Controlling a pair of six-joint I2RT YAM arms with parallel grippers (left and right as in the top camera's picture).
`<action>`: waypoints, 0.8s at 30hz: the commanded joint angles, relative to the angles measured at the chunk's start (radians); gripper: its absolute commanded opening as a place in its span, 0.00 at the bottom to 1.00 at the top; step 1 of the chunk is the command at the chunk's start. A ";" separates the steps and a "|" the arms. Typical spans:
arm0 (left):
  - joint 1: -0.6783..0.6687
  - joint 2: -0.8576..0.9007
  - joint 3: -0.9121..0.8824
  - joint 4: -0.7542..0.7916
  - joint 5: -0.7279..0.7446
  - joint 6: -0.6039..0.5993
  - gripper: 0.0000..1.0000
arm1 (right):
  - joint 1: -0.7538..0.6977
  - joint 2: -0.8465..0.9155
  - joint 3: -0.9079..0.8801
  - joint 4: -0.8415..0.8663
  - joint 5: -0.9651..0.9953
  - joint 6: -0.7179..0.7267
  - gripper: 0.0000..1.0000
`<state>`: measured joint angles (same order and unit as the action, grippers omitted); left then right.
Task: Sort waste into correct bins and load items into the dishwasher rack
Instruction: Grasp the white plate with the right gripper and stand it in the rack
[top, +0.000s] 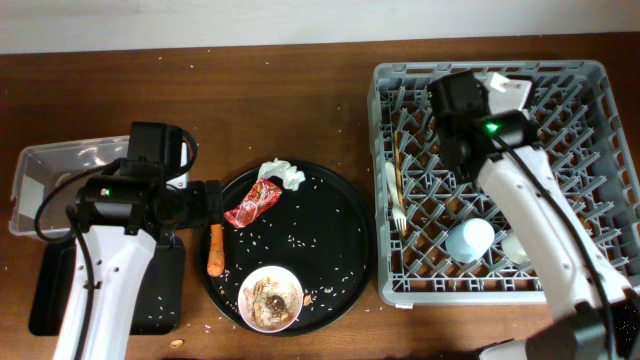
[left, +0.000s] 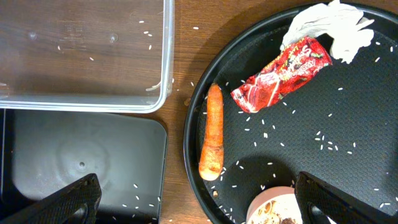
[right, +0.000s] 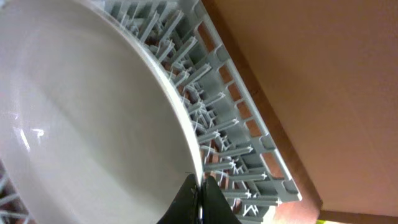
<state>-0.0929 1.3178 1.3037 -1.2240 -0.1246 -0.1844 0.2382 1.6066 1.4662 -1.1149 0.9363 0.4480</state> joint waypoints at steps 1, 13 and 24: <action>0.004 -0.011 0.005 -0.001 -0.011 -0.013 0.99 | -0.001 0.032 0.015 -0.016 -0.061 0.000 0.06; 0.004 -0.011 0.005 -0.001 -0.011 -0.013 0.99 | 0.497 -0.018 0.054 0.087 -0.838 0.055 0.58; 0.004 -0.011 0.005 0.018 0.059 -0.013 0.99 | 0.478 -0.237 0.033 0.001 -0.686 0.058 0.83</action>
<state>-0.0921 1.3174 1.3037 -1.2228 -0.1246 -0.1844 0.7345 1.6154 1.4845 -1.0908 0.0593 0.5007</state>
